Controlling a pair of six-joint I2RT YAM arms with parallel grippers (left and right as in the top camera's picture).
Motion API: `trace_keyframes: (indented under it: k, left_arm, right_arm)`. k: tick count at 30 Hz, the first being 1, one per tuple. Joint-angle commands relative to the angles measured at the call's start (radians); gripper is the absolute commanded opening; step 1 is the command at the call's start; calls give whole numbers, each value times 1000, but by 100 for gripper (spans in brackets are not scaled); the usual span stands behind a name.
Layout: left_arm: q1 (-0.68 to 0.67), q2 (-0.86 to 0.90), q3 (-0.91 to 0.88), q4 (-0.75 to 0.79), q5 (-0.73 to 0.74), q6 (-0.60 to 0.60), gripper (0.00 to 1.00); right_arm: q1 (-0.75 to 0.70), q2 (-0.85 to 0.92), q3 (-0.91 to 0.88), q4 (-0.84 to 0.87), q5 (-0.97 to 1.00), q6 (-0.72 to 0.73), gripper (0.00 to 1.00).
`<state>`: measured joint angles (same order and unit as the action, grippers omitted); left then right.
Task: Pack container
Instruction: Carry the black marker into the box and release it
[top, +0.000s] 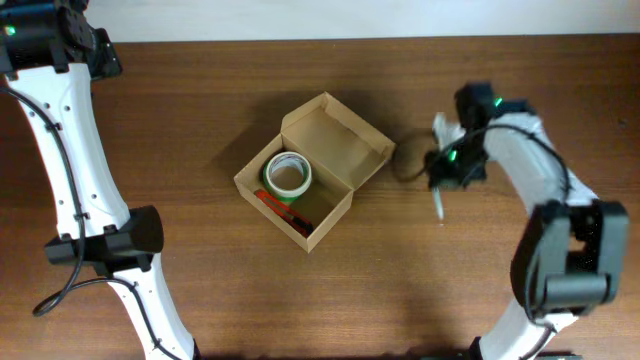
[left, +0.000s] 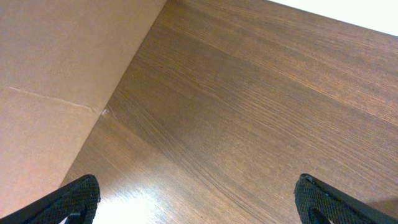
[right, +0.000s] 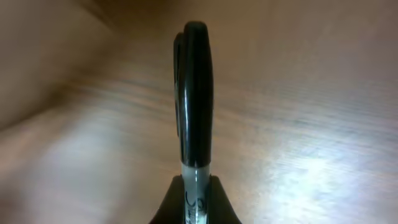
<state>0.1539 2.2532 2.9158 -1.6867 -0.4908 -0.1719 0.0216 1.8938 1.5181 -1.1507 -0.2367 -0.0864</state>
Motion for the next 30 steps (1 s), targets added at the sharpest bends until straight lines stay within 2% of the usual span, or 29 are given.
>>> trace_keyframes:
  k: [1, 3, 4, 6, 9, 13, 19, 24, 30]
  left_arm:
    - [3, -28, 16, 0, -11, 10, 100]
    - [3, -28, 16, 0, -11, 10, 100]
    - [3, -28, 16, 0, -11, 10, 100]
    - [3, -28, 16, 0, -11, 10, 100]
    - [3, -28, 16, 0, -11, 10, 100]
    - [3, -28, 16, 0, -11, 10, 100]
    - [3, -28, 16, 0, -11, 10, 100]
    - [3, -28, 16, 0, -11, 10, 100]
    - [3, -28, 16, 0, -11, 10, 100]
  right_arm:
    - [14, -174, 254, -68, -93, -6, 4]
    - [32, -214, 399, -113, -92, -6, 4]
    - [63, -245, 564, -150, -89, -6, 4]
    - [108, -262, 696, -179, -88, -3, 4]
    - [193, -265, 804, -209, -74, 16, 4]
    - [334, -253, 791, -246, -1, 83, 4]
    - [549, -167, 653, -257, 279, 179, 4]
    - [648, -29, 561, -180, 294, 209, 4]
    - [686, 144, 544, -140, 292, 235, 4]
